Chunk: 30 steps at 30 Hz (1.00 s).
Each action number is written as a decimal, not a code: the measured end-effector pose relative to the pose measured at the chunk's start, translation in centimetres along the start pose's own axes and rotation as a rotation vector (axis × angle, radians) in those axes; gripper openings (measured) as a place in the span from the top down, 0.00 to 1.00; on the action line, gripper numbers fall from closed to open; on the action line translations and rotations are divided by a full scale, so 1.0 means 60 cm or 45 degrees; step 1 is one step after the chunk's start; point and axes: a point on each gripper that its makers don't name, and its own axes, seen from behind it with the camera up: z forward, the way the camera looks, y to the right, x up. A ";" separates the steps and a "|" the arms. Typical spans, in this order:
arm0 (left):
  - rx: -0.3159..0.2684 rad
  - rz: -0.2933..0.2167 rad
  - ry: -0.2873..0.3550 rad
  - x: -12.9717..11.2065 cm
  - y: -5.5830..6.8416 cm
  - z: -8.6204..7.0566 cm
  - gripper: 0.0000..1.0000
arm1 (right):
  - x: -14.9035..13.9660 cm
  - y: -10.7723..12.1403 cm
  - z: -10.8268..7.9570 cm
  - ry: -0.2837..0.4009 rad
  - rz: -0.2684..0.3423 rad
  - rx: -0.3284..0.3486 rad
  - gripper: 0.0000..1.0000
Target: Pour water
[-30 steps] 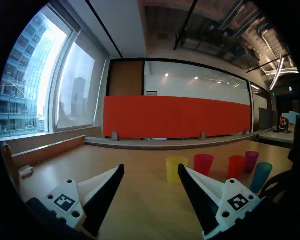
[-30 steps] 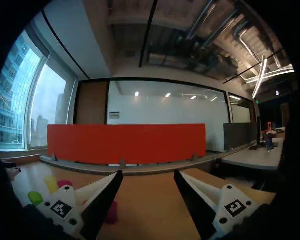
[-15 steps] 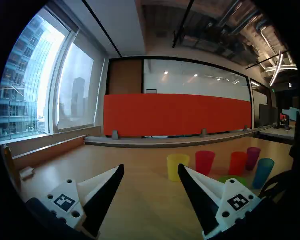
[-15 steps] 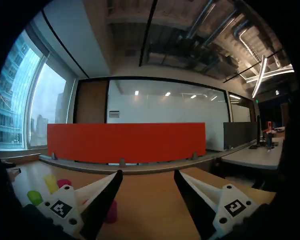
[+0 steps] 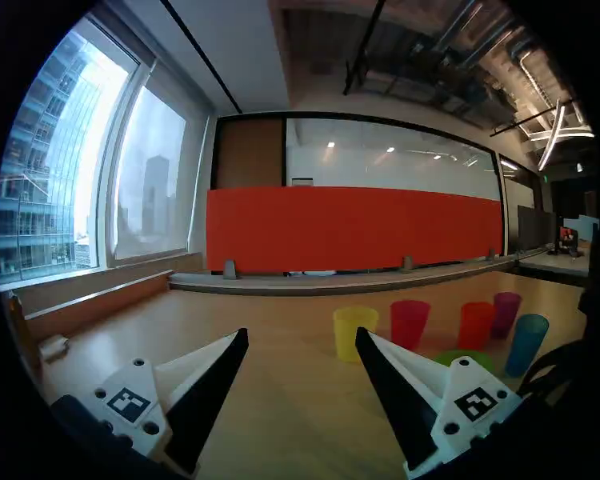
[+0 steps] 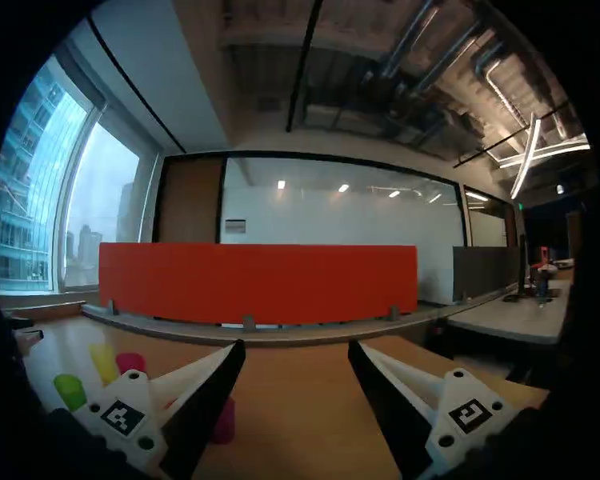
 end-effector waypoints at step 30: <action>0.000 -0.001 0.000 -0.001 -0.003 0.000 0.00 | -0.125 -0.024 0.043 -0.099 0.037 0.131 0.01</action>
